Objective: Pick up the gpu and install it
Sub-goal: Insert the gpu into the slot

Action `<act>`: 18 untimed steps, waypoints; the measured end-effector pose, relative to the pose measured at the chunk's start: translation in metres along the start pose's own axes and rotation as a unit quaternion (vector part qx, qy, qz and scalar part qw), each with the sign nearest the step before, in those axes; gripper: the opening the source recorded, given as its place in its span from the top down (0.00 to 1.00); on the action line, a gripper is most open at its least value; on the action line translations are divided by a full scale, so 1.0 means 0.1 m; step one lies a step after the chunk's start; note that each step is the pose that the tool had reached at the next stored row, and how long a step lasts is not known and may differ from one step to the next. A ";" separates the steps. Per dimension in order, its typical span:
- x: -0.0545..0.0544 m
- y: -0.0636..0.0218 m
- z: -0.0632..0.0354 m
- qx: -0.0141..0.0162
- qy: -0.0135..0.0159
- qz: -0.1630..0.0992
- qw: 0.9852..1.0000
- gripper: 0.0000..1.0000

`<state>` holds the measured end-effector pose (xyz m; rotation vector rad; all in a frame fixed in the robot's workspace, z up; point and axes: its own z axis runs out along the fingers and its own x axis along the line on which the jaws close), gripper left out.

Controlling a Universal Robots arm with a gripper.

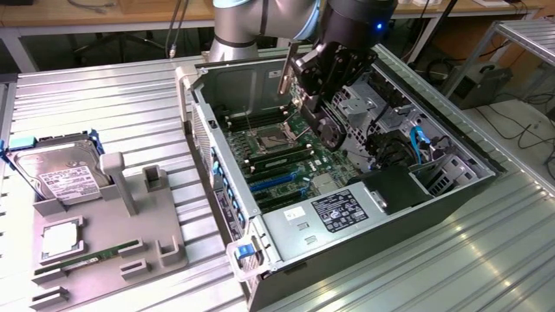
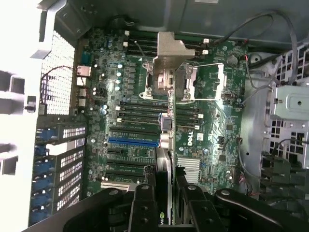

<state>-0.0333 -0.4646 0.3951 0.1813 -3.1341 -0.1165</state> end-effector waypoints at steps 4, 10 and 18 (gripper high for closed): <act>0.00 0.000 0.001 0.000 0.003 -0.036 0.999 0.74; 0.00 -0.001 0.003 0.000 0.007 -0.096 0.995 0.74; 0.00 -0.001 0.009 -0.001 0.013 -0.171 0.985 0.74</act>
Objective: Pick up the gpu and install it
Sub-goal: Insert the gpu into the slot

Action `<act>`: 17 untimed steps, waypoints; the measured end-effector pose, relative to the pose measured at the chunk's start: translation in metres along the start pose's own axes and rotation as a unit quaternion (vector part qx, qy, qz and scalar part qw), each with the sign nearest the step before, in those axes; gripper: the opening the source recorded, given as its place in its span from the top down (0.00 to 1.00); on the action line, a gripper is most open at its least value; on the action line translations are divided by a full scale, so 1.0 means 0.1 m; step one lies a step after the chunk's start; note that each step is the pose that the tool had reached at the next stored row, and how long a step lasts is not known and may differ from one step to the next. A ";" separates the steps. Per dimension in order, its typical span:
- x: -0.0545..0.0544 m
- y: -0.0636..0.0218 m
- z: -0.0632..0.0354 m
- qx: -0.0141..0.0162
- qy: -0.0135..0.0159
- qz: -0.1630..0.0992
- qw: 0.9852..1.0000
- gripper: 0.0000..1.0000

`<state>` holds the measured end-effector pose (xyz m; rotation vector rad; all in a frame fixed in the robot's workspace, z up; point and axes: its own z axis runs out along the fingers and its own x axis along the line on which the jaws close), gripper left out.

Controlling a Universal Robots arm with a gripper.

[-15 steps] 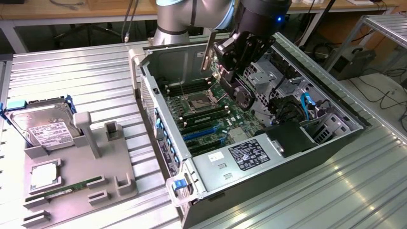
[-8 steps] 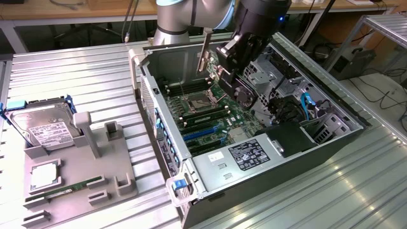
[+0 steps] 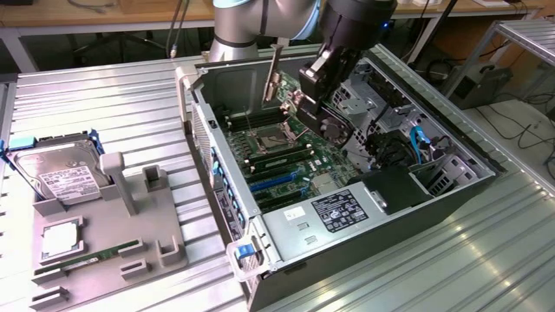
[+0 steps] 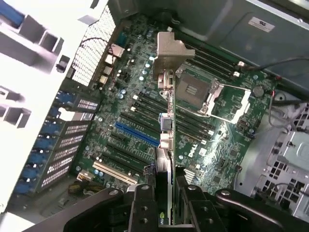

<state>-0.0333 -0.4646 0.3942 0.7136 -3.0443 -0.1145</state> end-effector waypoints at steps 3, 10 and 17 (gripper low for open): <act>0.00 -0.001 0.007 0.000 0.003 -0.042 0.999 0.74; 0.00 -0.001 0.020 0.000 0.008 -0.113 0.994 0.74; 0.00 -0.003 0.037 -0.001 0.014 -0.184 0.983 0.74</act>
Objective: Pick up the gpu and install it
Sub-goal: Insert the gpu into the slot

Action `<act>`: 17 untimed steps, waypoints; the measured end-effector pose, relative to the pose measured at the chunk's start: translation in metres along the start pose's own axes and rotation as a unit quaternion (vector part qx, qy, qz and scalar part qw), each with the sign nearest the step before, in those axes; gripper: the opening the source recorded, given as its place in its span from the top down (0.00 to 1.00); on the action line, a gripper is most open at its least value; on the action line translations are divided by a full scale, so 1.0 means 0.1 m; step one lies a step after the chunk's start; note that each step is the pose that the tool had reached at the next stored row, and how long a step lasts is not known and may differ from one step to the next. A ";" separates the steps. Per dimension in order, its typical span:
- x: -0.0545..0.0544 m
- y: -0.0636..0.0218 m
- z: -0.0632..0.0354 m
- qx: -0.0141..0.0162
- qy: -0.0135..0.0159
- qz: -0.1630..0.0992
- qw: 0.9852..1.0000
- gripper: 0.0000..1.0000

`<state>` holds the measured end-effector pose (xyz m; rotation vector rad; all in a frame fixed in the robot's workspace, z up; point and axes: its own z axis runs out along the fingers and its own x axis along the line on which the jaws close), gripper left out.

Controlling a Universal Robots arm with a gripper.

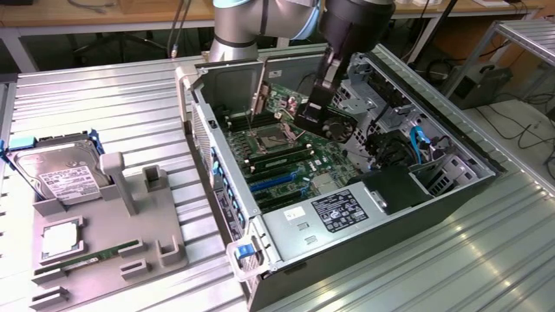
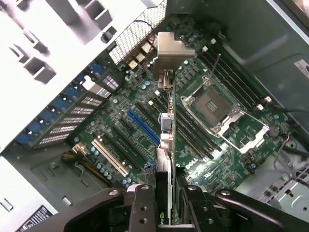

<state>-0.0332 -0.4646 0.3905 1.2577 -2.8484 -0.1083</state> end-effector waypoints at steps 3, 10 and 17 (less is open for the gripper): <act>0.00 -0.001 0.008 0.000 0.002 -0.033 0.999 0.74; 0.00 -0.002 0.030 0.000 0.008 -0.104 0.995 0.74; 0.00 -0.006 0.077 -0.001 0.013 -0.177 0.984 0.74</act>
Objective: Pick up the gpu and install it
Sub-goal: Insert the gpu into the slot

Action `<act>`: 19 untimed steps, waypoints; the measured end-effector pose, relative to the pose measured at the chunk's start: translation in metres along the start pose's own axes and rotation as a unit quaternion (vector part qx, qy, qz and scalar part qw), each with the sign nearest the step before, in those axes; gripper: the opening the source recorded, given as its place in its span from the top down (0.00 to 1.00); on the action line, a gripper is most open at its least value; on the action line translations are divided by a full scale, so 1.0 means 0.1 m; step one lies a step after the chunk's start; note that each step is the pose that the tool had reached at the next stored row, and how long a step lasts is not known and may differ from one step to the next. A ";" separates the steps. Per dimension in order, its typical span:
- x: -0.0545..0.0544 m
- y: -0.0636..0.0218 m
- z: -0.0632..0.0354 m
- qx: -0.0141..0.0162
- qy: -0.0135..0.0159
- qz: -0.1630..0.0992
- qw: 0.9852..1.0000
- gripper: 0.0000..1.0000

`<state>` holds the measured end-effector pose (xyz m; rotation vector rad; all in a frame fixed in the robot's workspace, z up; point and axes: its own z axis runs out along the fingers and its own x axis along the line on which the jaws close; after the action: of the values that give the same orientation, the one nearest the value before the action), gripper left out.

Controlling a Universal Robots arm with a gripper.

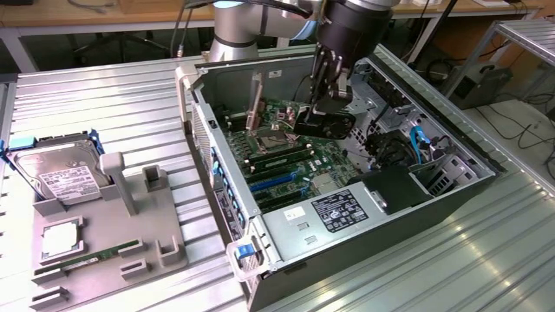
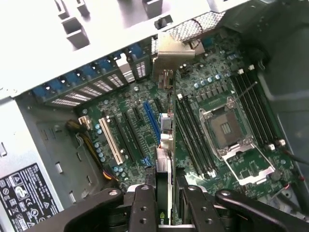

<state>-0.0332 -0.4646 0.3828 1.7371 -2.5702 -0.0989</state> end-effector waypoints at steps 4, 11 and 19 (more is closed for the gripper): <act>0.00 -0.002 0.031 0.000 0.003 -0.042 0.999 0.74; 0.00 -0.006 0.081 0.001 0.008 -0.119 0.993 0.74; 0.02 0.044 0.147 0.009 0.008 -0.137 0.990 0.74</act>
<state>-0.0392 -0.4646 0.3685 2.0788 -2.3130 -0.0696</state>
